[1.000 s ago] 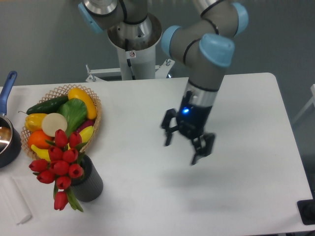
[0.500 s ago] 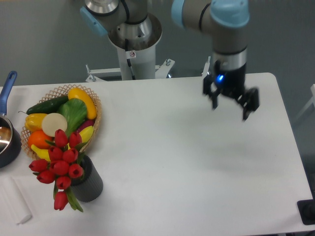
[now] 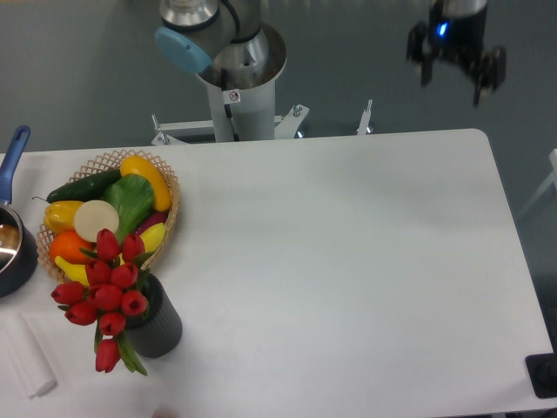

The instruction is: Insert the flowers into the vase

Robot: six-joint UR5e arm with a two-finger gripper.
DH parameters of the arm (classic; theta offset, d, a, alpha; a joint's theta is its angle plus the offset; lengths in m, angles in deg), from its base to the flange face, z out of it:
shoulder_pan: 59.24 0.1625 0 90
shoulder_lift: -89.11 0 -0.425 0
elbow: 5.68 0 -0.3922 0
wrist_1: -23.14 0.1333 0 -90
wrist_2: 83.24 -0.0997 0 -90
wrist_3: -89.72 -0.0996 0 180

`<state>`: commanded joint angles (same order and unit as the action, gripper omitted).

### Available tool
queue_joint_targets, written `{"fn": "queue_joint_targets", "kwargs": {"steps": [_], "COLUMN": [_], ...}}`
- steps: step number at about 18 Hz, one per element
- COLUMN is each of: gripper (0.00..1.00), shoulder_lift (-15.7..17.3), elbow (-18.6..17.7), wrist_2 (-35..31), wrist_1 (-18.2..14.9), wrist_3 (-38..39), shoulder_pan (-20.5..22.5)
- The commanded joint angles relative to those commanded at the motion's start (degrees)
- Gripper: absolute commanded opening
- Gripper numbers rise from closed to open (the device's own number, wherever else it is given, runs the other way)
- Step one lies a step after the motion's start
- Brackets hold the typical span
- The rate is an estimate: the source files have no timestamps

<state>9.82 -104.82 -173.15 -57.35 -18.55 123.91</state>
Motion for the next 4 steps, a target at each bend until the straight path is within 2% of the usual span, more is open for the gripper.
{"fn": "queue_joint_targets", "kwargs": {"steps": [4], "gripper": [1.00], "shoulder_lift": [2.29], "elbow": [0.09], "wrist_2": [0.70], "wrist_1": [-3.35], "wrist_3": [-0.80], "shoulder_pan": [4.67]}}
